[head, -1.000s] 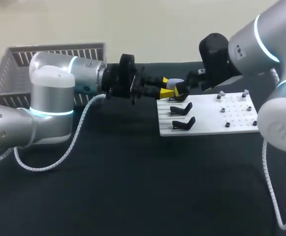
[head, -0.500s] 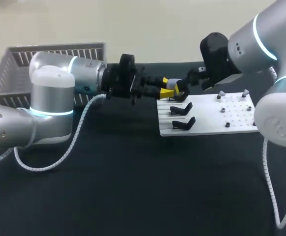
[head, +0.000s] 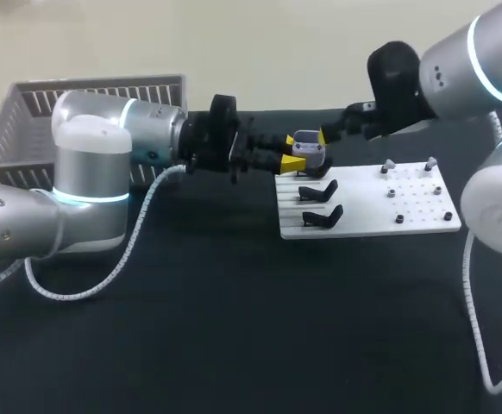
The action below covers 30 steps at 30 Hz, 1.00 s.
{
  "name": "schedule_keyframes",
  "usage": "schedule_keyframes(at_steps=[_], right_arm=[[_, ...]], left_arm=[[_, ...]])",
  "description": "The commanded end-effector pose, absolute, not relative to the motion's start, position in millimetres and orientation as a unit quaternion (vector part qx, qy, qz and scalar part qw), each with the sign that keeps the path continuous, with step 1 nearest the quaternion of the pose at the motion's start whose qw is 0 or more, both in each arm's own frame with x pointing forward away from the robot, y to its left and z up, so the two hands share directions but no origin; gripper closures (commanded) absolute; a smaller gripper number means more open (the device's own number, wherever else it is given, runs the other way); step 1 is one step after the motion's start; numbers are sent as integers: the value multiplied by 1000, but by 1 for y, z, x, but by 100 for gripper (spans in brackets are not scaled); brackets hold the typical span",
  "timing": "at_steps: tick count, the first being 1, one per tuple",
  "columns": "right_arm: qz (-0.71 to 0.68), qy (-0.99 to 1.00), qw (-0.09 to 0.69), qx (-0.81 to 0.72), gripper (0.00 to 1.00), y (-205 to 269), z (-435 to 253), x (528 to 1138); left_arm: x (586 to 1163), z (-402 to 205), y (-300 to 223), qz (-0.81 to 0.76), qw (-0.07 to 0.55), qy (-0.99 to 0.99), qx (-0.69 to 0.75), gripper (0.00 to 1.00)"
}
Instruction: Pick up each earbud case from the left stands, insert the matching earbuds, close the lid, and place the case in the box.
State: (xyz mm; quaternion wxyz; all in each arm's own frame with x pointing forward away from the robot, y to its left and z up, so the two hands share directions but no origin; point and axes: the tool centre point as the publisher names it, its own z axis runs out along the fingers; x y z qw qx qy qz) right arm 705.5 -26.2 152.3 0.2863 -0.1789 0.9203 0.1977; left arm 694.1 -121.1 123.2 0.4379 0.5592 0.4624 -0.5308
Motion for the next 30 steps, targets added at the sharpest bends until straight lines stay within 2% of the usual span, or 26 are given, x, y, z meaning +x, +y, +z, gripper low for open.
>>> schedule_keyframes(at_steps=[1, 7, 19, 30], right_arm=[[141, 925, 311, -167, 0, -39, 162, 689], [71, 944, 277, -163, 0, -72, 161, 685], [-51, 972, 153, -173, 0, -137, 127, 699], [-49, 972, 108, -205, 0, -169, 88, 721]], left_arm=[[694, 123, -121, -531, 438, 462, 559, 100], [694, 123, -121, -531, 438, 462, 559, 100], [694, 123, -121, -531, 438, 462, 559, 100], [694, 123, -121, -531, 438, 462, 559, 100]])
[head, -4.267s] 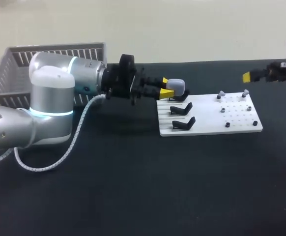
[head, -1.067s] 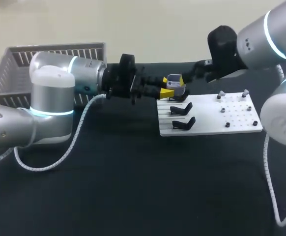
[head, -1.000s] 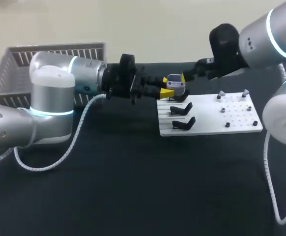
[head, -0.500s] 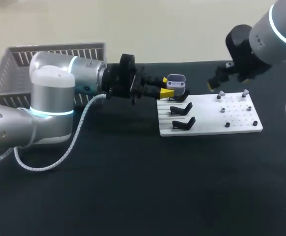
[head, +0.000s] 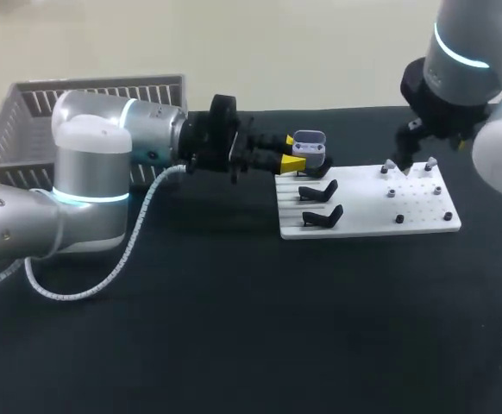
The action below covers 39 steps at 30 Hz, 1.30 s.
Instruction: Pick up each earbud case from the left stands, insert the matching earbuds, close the lid, and place the case in the box.
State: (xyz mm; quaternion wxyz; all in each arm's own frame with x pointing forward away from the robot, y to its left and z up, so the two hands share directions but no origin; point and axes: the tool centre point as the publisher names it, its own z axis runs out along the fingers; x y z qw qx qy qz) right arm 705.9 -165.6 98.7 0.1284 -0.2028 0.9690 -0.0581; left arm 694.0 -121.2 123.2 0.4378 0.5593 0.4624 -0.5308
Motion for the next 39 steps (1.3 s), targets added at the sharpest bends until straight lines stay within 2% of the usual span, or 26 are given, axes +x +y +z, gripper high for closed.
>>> schedule_keyframes(at_steps=[1, 12, 15, 16, 17, 20, 24, 32, 35, 39], right_arm=[[-49, 971, 109, -205, 0, -170, 86, 723], [-87, 965, 124, -213, 1, -181, 68, 738], [-90, 964, 127, -213, 22, -185, 63, 742], [-91, 964, 127, -214, 44, -185, 62, 744], [-92, 964, 127, -214, 51, -186, 61, 745], [-93, 964, 126, -214, 56, -189, 57, 749], [-98, 963, 122, -218, 55, -189, 55, 753], [-102, 962, 110, -229, 65, -190, 47, 762], [-101, 962, 106, -229, 62, -191, 44, 763], [-102, 963, 99, -229, 62, -193, 40, 764]], left_arm=[[694, 123, -121, -531, 438, 462, 559, 100], [694, 123, -121, -531, 438, 462, 559, 100], [694, 123, -121, -531, 438, 462, 559, 100], [694, 123, -121, -531, 438, 462, 559, 100], [694, 123, -121, -531, 438, 462, 559, 100], [694, 123, -121, -531, 438, 462, 559, 100], [694, 123, -121, -531, 438, 462, 559, 100], [694, 123, -121, -531, 438, 462, 559, 100], [694, 123, -121, -531, 438, 462, 559, 100], [694, 123, -121, -531, 438, 462, 559, 100]])
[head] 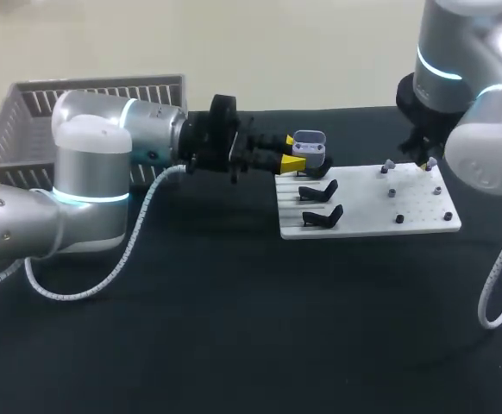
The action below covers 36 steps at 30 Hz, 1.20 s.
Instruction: Pick up each earbud case from the left stands, insert the matching earbuds, close the lid, and place the case in the box.
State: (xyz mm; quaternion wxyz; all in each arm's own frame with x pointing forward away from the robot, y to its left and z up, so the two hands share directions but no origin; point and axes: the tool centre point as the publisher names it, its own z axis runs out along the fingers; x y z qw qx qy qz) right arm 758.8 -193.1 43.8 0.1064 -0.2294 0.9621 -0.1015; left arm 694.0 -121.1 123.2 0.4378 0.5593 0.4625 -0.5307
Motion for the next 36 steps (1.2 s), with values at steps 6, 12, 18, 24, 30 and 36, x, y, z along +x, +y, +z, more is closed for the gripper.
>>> schedule_keyframes(at_steps=[6, 12, 18, 24, 30, 36], right_arm=[[-102, 965, 97, -223, 64, -196, 37, 763], [-105, 965, 95, -220, 62, -199, 34, 762], [-106, 966, 91, -217, 60, -202, 31, 763], [-107, 966, 90, -218, 61, -202, 29, 765], [-109, 965, 89, -219, 62, -201, 27, 768], [-109, 966, 88, -217, 65, -202, 27, 768]], left_arm=[[694, 123, -121, -531, 438, 462, 559, 100], [694, 123, -121, -531, 438, 462, 559, 100], [694, 123, -121, -531, 438, 462, 559, 100], [694, 123, -121, -531, 438, 462, 559, 100], [694, 123, -121, -531, 438, 462, 559, 100], [694, 123, -121, -531, 438, 462, 559, 100]])
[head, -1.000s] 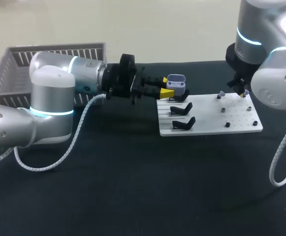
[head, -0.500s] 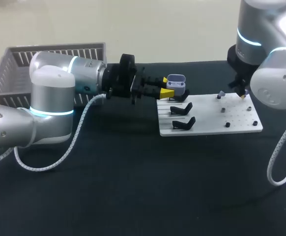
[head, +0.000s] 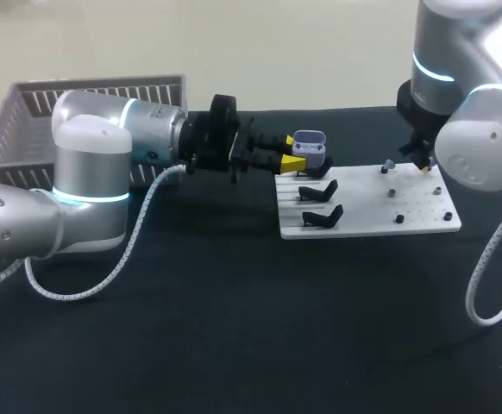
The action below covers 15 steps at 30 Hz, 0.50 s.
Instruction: Pick up each earbud case from the left stands, insert the matching earbuds, close the lid, and place the case in the box.
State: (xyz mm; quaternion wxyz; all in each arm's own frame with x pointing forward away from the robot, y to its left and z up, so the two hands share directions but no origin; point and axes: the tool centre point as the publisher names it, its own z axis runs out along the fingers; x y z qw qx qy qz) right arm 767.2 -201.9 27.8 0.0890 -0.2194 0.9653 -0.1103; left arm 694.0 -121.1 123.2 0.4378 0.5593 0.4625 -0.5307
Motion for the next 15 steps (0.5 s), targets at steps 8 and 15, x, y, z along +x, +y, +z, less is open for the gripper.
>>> schedule_keyframes(at_steps=[8, 15], right_arm=[[-109, 966, 87, -217, 83, -202, 26, 769], [-120, 965, 91, -215, 100, -200, 32, 764]], left_arm=[[694, 123, -121, -531, 438, 462, 559, 100], [694, 123, -121, -531, 438, 462, 559, 100]])
